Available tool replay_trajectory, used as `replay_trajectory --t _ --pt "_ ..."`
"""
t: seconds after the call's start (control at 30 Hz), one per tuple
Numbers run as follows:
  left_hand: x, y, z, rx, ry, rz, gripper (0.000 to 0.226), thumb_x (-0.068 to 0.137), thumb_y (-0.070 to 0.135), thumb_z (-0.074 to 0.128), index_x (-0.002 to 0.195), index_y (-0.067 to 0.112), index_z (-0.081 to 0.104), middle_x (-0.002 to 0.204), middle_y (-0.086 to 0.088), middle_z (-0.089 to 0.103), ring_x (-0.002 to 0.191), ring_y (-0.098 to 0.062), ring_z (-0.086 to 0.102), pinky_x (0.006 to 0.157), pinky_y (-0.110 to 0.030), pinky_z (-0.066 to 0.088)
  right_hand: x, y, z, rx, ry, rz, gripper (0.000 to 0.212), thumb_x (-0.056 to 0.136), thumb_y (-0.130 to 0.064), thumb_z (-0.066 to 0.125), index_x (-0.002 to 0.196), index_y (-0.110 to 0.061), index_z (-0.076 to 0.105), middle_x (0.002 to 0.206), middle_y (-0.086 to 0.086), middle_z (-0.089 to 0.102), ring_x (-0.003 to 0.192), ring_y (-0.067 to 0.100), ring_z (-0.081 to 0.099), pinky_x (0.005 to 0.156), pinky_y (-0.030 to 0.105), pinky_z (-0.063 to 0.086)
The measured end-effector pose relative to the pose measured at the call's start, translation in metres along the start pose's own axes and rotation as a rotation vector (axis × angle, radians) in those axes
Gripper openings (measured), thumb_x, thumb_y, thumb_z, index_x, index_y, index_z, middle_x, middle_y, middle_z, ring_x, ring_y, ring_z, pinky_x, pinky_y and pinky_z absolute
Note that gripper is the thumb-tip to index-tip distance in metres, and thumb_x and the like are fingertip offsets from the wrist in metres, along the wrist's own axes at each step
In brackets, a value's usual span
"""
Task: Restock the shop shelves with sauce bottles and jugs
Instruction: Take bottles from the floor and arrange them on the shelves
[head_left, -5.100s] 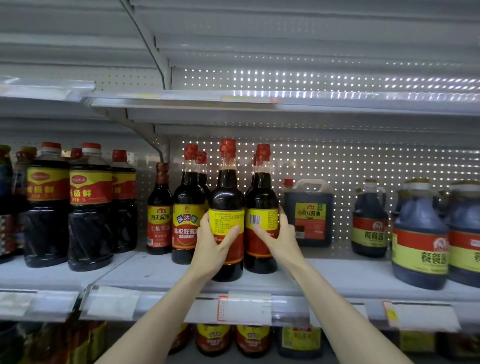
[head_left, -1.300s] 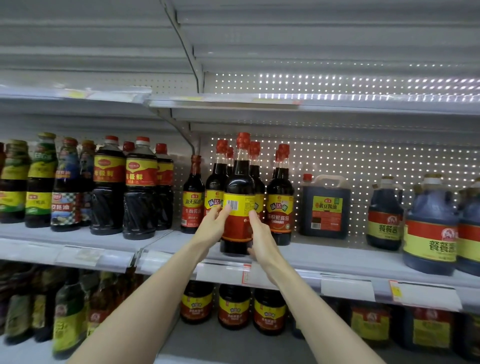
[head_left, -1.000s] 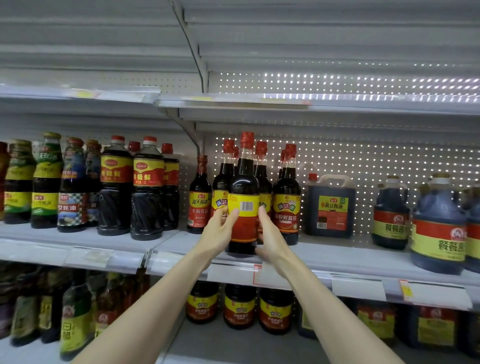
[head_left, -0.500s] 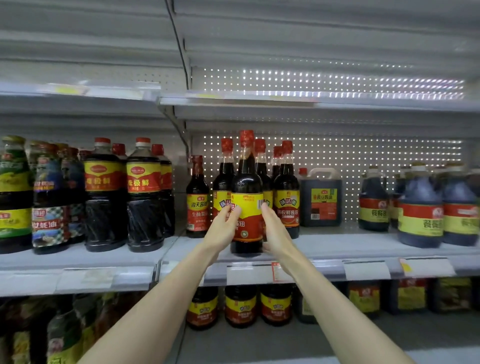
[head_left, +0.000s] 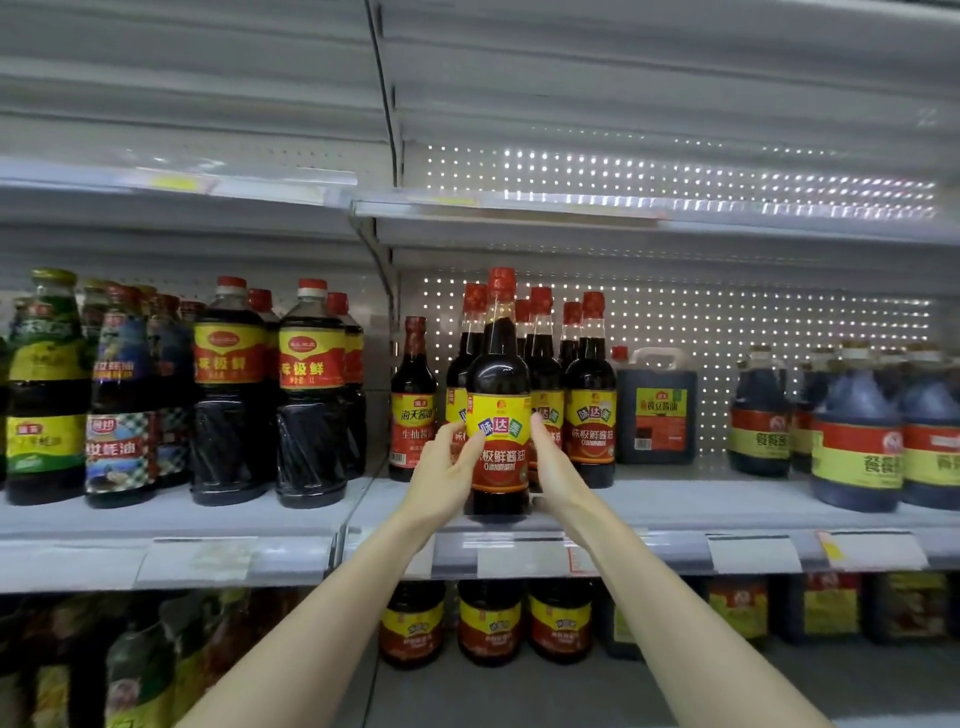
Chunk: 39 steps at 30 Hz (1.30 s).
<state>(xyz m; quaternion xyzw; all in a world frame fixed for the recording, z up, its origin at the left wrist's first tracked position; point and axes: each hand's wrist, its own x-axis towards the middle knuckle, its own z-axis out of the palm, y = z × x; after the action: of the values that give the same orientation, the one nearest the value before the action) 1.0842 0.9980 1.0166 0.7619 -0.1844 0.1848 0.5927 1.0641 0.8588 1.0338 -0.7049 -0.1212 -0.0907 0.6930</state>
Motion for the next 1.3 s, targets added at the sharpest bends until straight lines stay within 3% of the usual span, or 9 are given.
replay_trajectory --t 0.13,0.3,0.37,0.47,0.6,0.83,0.9,1.03,1.3 --pt "-0.002 0.008 0.005 -0.166 -0.095 -0.036 0.027 0.1 0.035 0.042 0.127 0.033 0.037 0.113 0.017 0.055 0.102 0.002 0.055 0.077 -0.015 0.046 -0.009 0.004 -0.002 -0.077 -0.001 -0.072 0.046 0.103 -0.044 0.024 0.146 -0.028 0.029 0.13 -0.004 0.046 0.11 0.008 0.045 0.09 0.027 0.039" --pt "-0.006 0.003 0.003 -0.126 -0.04 0.034 0.036 0.097 0.027 0.052 0.131 0.033 0.043 0.116 0.015 0.059 0.102 0.003 0.056 0.082 -0.017 0.048 -0.001 0.009 0.002 -0.083 -0.009 -0.075 0.057 0.1 -0.054 0.027 0.151 -0.028 0.025 0.14 -0.007 0.045 0.123 0.011 0.045 0.107 0.036 0.037" --pt "-0.005 0.004 0.0 -0.091 -0.013 0.039 0.043 0.097 0.023 0.053 0.137 0.03 0.04 0.113 0.015 0.057 0.099 0.003 0.054 0.077 -0.015 0.045 0.003 0.01 0.006 -0.077 -0.013 -0.074 0.055 0.1 -0.053 0.026 0.149 -0.029 0.028 0.136 -0.005 0.05 0.116 0.01 0.05 0.105 0.037 0.04" --pt "-0.002 0.001 -0.006 -0.09 0.016 0.022 0.049 0.097 0.019 0.053 0.142 0.026 0.036 0.122 0.003 0.056 0.106 -0.009 0.055 0.075 -0.017 0.047 0.003 0.008 0.011 -0.031 -0.012 -0.057 0.047 0.101 -0.051 0.026 0.142 -0.032 0.038 0.11 -0.012 0.055 0.096 0.003 0.052 0.096 0.033 0.043" --pt "0.001 -0.006 -0.01 -0.119 0.035 -0.001 0.05 0.096 0.019 0.054 0.143 0.027 0.037 0.126 -0.004 0.058 0.112 -0.015 0.057 0.084 -0.026 0.05 0.003 0.009 0.012 -0.011 -0.018 -0.052 0.03 0.102 -0.051 0.025 0.124 -0.039 0.042 0.098 -0.019 0.052 0.089 -0.001 0.051 0.09 0.031 0.042" --pt "-0.001 -0.011 -0.012 -0.054 0.023 -0.003 0.054 0.093 0.022 0.061 0.141 0.025 0.038 0.126 0.002 0.054 0.116 -0.014 0.052 0.095 -0.032 0.047 0.005 0.013 0.004 -0.093 -0.031 -0.103 0.048 0.103 -0.037 0.036 0.149 -0.025 0.03 0.129 -0.007 0.047 0.109 0.008 0.048 0.078 0.019 0.045" --pt "0.0 -0.014 -0.013 -0.015 0.044 -0.012 0.051 0.091 0.025 0.063 0.137 0.023 0.042 0.126 0.002 0.056 0.114 -0.013 0.054 0.092 -0.03 0.047 0.008 0.013 0.005 -0.15 -0.032 -0.111 0.05 0.103 -0.037 0.037 0.15 -0.025 0.028 0.138 -0.005 0.044 0.114 0.008 0.045 0.084 0.02 0.045" --pt "0.002 -0.015 -0.013 -0.003 0.047 -0.014 0.049 0.09 0.026 0.064 0.135 0.021 0.045 0.123 0.001 0.059 0.11 -0.012 0.056 0.09 -0.03 0.049 0.01 0.015 0.003 -0.218 -0.027 -0.133 0.048 0.103 -0.035 0.037 0.15 -0.027 0.028 0.136 -0.006 0.045 0.112 0.006 0.044 0.082 0.016 0.044" --pt "0.004 -0.02 -0.015 0.024 0.043 -0.001 0.052 0.09 0.029 0.064 0.138 0.023 0.045 0.125 0.003 0.058 0.112 -0.013 0.056 0.097 -0.041 0.049 0.014 0.026 0.003 -0.243 0.023 -0.167 0.05 0.102 -0.038 0.039 0.15 -0.033 0.026 0.142 -0.003 0.045 0.125 0.016 0.046 0.104 0.044 0.045"
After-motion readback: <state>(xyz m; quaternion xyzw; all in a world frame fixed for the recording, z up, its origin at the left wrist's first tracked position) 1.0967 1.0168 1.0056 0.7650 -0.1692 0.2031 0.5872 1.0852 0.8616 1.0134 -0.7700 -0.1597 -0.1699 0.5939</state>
